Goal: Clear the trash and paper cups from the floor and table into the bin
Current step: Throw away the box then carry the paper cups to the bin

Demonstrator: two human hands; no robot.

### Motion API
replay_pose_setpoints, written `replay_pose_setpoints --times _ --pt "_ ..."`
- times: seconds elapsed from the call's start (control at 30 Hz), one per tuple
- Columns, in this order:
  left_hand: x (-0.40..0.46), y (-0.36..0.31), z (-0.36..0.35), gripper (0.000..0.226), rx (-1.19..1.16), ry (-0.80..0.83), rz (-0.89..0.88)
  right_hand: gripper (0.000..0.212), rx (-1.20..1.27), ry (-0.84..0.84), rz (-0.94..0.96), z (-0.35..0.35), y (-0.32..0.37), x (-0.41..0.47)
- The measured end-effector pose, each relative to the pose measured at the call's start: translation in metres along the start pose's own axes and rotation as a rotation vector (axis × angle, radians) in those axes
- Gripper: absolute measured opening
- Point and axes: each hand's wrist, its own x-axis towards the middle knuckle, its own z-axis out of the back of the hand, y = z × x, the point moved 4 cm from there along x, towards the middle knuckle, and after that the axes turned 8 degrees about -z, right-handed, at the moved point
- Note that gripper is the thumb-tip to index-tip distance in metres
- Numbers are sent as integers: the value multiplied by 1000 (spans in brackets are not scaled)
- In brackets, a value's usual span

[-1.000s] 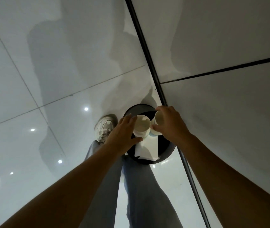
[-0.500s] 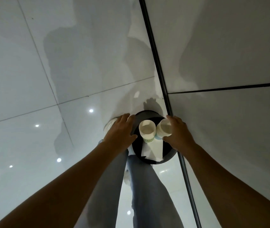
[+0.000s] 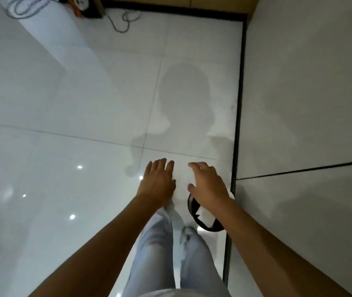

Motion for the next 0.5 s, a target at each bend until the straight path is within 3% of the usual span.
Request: replay_pose_setpoints --times 0.23,0.5 --pt "-188 59 61 56 -96 -227 322 56 -274 4 389 25 174 -88" --pt "-449 167 42 55 -249 -470 827 56 -452 111 843 -69 400 -237"
